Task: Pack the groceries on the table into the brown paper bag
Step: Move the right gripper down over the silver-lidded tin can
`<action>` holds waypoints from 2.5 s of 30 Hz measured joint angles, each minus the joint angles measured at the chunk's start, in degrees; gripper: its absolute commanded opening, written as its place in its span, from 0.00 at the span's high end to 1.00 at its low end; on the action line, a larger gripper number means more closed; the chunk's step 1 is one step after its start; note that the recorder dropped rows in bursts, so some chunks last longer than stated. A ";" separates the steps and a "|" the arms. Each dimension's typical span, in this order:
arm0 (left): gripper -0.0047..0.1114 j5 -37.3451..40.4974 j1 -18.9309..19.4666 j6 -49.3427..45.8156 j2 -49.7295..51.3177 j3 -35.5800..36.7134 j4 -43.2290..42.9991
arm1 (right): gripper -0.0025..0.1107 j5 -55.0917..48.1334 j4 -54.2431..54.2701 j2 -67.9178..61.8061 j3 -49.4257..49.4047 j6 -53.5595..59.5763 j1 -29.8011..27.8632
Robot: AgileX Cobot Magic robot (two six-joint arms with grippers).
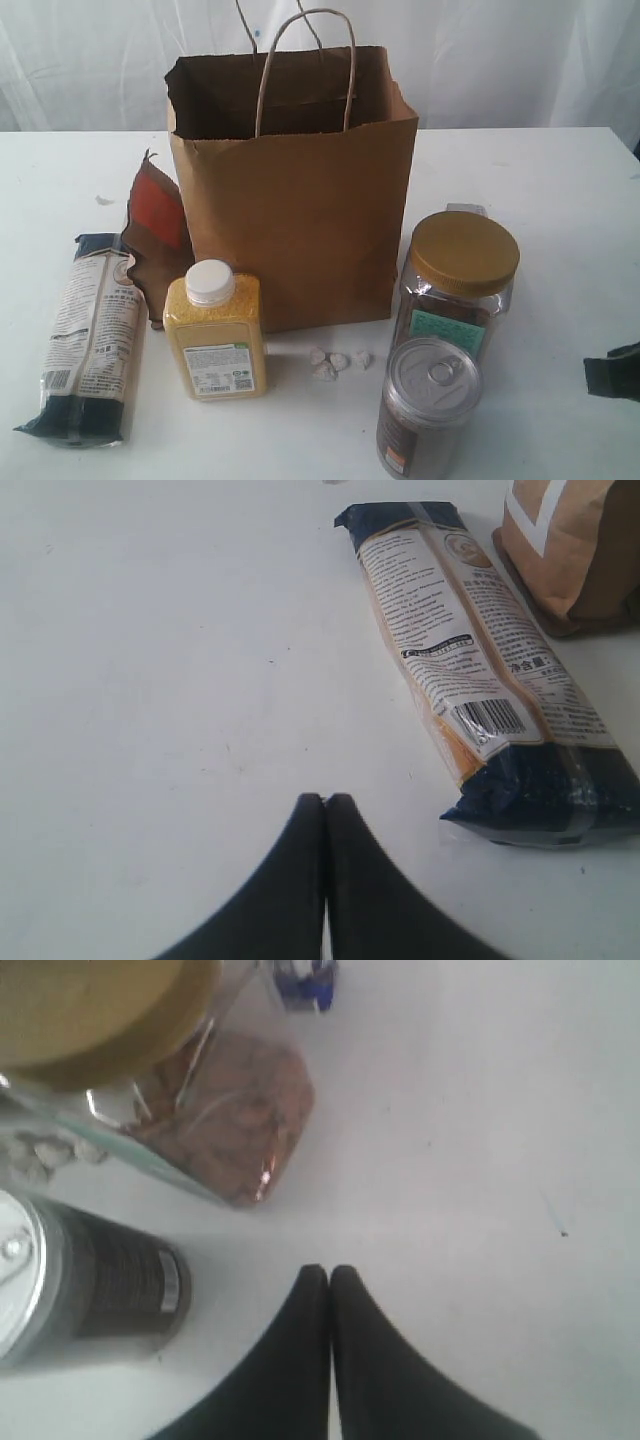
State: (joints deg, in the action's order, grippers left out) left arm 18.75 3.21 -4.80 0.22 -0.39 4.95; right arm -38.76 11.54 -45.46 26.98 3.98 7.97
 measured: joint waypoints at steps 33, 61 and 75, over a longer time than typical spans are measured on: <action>0.96 0.00 0.00 0.00 0.00 0.00 0.00 | 0.31 13.23 4.86 -11.80 9.37 3.20 36.55; 0.96 0.00 0.00 0.00 0.00 0.00 0.00 | 0.18 -9.86 -11.04 -23.05 19.65 -9.04 36.55; 0.96 0.00 0.00 0.00 0.00 0.00 0.00 | 0.18 -3.24 -12.79 -30.56 19.65 -10.14 36.55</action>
State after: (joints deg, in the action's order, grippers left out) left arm 18.75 3.21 -4.80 0.22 -0.39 4.95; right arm -41.99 -1.24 -76.02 46.63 -6.16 44.52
